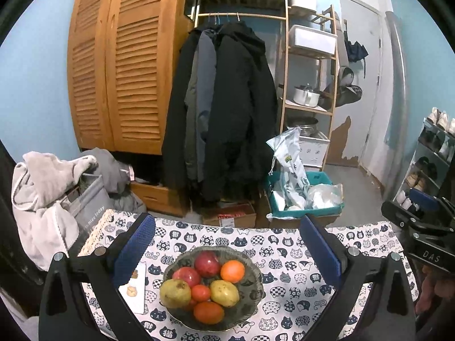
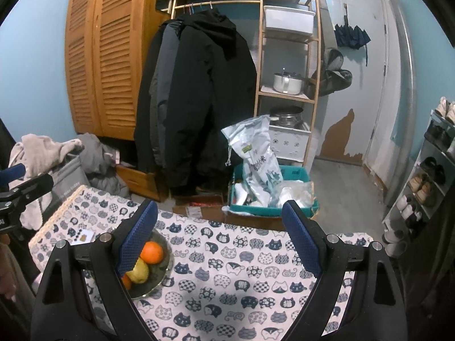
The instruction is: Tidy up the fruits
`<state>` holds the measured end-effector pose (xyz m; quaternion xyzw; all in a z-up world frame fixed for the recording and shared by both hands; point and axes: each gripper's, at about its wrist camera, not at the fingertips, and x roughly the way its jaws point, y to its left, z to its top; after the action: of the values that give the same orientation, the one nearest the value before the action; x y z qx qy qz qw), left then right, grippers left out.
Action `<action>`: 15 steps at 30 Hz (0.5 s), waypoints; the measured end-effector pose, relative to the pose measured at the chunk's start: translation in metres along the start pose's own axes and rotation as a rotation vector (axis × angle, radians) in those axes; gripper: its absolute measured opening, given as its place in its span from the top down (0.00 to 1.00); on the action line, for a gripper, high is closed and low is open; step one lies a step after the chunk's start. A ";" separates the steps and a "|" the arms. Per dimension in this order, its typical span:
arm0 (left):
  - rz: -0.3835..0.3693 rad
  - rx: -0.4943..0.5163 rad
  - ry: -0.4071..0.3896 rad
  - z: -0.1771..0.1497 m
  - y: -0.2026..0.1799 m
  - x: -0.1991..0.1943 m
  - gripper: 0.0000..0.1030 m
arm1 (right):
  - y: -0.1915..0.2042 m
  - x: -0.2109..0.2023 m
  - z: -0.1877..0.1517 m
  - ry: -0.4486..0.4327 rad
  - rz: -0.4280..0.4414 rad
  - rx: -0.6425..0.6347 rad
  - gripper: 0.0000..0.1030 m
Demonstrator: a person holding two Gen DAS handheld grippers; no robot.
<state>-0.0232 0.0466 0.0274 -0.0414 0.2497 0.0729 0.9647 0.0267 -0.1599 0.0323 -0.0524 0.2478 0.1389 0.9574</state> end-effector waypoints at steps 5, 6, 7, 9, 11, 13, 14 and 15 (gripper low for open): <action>-0.002 -0.003 0.002 -0.001 -0.001 0.000 0.01 | -0.001 0.000 0.000 0.004 0.001 0.001 0.15; -0.002 -0.004 0.004 -0.001 -0.001 -0.001 0.01 | -0.002 0.001 -0.001 0.005 0.000 0.002 0.15; -0.002 -0.005 0.007 0.000 -0.002 -0.001 0.01 | -0.003 0.001 -0.001 0.006 -0.001 0.003 0.15; -0.004 -0.006 0.009 0.001 -0.002 -0.001 0.01 | -0.004 0.001 -0.002 0.007 0.000 0.004 0.15; -0.003 -0.006 0.008 0.001 -0.002 -0.001 0.01 | -0.004 0.001 -0.002 0.006 -0.001 0.003 0.15; -0.002 -0.005 0.010 0.001 -0.002 -0.001 0.01 | -0.004 0.001 -0.002 0.006 0.000 0.003 0.15; -0.003 -0.007 0.010 0.001 -0.002 -0.001 0.01 | -0.005 0.001 -0.002 0.006 0.000 0.002 0.15; -0.004 -0.007 0.010 0.001 -0.002 -0.001 0.01 | -0.004 0.001 -0.002 0.006 -0.001 0.002 0.15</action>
<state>-0.0231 0.0443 0.0284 -0.0457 0.2542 0.0719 0.9634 0.0279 -0.1639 0.0300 -0.0518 0.2509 0.1381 0.9567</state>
